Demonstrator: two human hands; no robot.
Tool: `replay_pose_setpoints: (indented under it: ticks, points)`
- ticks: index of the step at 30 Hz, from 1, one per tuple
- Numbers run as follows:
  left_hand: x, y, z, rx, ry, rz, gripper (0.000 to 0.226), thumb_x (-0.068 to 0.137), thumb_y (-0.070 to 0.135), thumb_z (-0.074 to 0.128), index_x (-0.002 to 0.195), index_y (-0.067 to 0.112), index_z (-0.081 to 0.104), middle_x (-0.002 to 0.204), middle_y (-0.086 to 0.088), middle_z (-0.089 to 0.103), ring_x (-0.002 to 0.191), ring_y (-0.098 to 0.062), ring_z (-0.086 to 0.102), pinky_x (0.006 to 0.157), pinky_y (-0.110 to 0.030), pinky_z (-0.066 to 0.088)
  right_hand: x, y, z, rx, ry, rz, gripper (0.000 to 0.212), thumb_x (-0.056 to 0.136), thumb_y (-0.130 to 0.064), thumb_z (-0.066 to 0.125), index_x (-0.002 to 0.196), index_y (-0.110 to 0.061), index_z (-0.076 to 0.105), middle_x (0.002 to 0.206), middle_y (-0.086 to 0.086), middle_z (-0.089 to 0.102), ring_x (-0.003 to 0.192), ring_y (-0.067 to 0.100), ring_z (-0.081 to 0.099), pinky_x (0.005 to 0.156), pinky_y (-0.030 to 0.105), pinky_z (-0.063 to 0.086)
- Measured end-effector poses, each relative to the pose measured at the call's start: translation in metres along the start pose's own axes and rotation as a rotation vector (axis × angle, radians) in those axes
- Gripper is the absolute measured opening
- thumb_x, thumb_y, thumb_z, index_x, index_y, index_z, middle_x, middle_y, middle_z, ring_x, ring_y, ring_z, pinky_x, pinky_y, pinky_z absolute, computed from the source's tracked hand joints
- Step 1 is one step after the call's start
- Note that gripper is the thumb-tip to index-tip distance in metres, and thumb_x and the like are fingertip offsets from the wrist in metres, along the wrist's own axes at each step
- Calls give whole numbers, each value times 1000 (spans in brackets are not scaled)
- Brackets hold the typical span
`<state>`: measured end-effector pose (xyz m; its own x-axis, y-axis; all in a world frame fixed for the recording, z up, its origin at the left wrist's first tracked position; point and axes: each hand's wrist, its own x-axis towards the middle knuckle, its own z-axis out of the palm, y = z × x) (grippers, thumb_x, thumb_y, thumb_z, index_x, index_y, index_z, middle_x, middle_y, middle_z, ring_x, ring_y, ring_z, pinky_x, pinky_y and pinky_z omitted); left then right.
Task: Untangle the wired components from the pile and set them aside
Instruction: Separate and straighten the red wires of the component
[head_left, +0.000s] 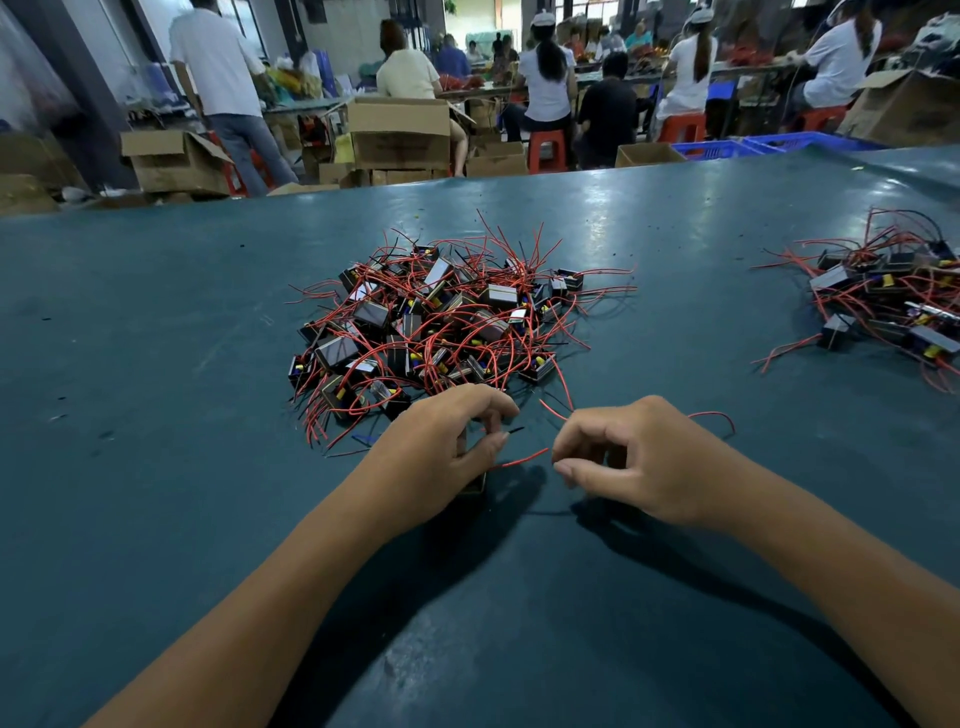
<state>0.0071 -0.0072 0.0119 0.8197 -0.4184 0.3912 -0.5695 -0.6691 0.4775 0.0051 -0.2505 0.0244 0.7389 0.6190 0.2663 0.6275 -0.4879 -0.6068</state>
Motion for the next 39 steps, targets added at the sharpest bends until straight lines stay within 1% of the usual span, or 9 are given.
replay_pose_setpoints:
  ticks: [4, 11, 16, 20, 23, 26, 33, 36, 39]
  points:
    - [0, 8, -2, -62, 12, 112, 14, 94, 32, 65, 104, 23, 68, 101, 10, 57, 92, -7, 59, 78, -24, 47, 1, 1, -2, -79, 44, -56, 9, 89, -17, 73, 85, -23, 66, 68, -18, 63, 64, -3, 59, 63, 5, 38]
    - [0, 8, 6, -13, -75, 181, 10, 92, 24, 67, 97, 18, 74, 92, 8, 64, 81, -14, 61, 68, -42, 51, 2, 3, -9, -227, 3, -175, 7, 91, -21, 66, 92, -18, 72, 81, -17, 65, 70, -2, 56, 69, 10, 41]
    - [1, 10, 8, -70, -113, 191, 8, 89, 23, 73, 96, 20, 76, 88, 14, 60, 74, -11, 58, 64, -32, 48, 2, 5, -19, -183, -32, -177, 7, 93, -25, 67, 89, -20, 71, 79, -17, 64, 70, -1, 57, 67, 13, 43]
    - [1, 12, 6, -62, -103, 192, 9, 89, 26, 75, 94, 19, 75, 85, 17, 57, 74, 1, 53, 65, -21, 42, -1, 18, -36, -15, 259, 10, 3, 94, -26, 65, 92, -25, 67, 80, -8, 71, 71, 15, 66, 67, 34, 53]
    - [0, 15, 3, -97, -58, 169, 14, 93, 29, 69, 93, 16, 74, 86, 10, 61, 74, 1, 54, 66, -12, 38, 0, 24, -37, -15, 417, 101, 10, 94, -16, 65, 90, -26, 65, 80, -11, 72, 73, 10, 67, 66, 19, 51]
    - [2, 16, 2, -87, 18, 124, 8, 94, 15, 68, 100, 15, 73, 89, 8, 60, 78, -7, 56, 69, -16, 42, 2, 23, -25, -124, 361, 160, 14, 92, -13, 66, 85, -25, 62, 77, -10, 67, 71, 9, 62, 63, 12, 44]
    - [3, 14, -1, -12, 85, 49, 14, 91, 7, 71, 101, 15, 72, 93, 7, 58, 72, -10, 52, 68, -8, 37, 13, 20, 1, -118, 354, 213, 13, 90, -3, 63, 95, -14, 66, 98, -4, 67, 94, 6, 63, 81, 2, 41]
    - [4, 15, 0, -10, 95, 64, 15, 89, 4, 71, 92, 19, 68, 94, 6, 58, 70, -12, 52, 66, -12, 39, 13, 21, 5, -127, 333, 224, 25, 88, 5, 58, 88, -21, 60, 102, -2, 67, 100, 11, 63, 87, 16, 47]
    - [3, 10, 2, -43, 36, 48, 19, 87, 13, 76, 97, 25, 64, 95, 14, 54, 67, -13, 50, 63, -11, 38, 12, 23, 6, -111, 331, 243, 16, 90, -2, 61, 95, -17, 61, 100, -5, 67, 98, 9, 63, 87, 23, 51]
